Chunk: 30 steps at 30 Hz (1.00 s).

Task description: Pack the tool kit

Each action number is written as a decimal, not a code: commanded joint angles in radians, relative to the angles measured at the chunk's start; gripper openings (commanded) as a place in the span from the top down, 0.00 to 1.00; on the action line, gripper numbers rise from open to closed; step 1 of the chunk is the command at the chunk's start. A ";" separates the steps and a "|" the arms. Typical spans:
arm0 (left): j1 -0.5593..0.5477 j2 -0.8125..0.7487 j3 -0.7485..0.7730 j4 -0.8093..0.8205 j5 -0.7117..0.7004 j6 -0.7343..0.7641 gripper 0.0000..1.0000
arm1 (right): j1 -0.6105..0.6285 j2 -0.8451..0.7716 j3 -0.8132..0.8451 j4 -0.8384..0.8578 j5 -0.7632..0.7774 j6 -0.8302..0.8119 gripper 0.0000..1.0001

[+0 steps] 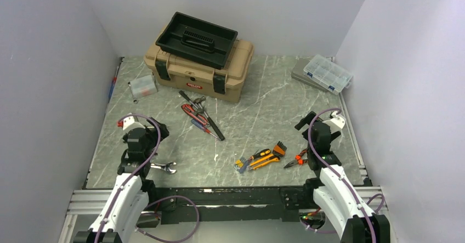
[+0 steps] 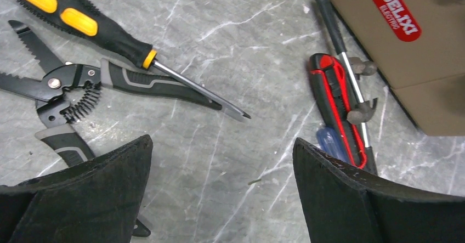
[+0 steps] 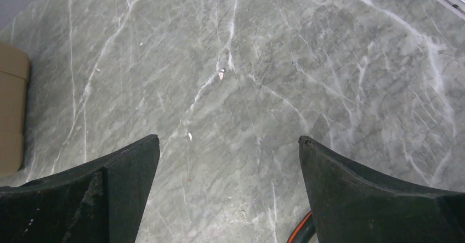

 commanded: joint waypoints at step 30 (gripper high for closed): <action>-0.123 -0.128 -0.032 0.118 0.298 0.110 0.01 | 0.337 0.551 1.050 -0.364 -0.154 0.108 0.06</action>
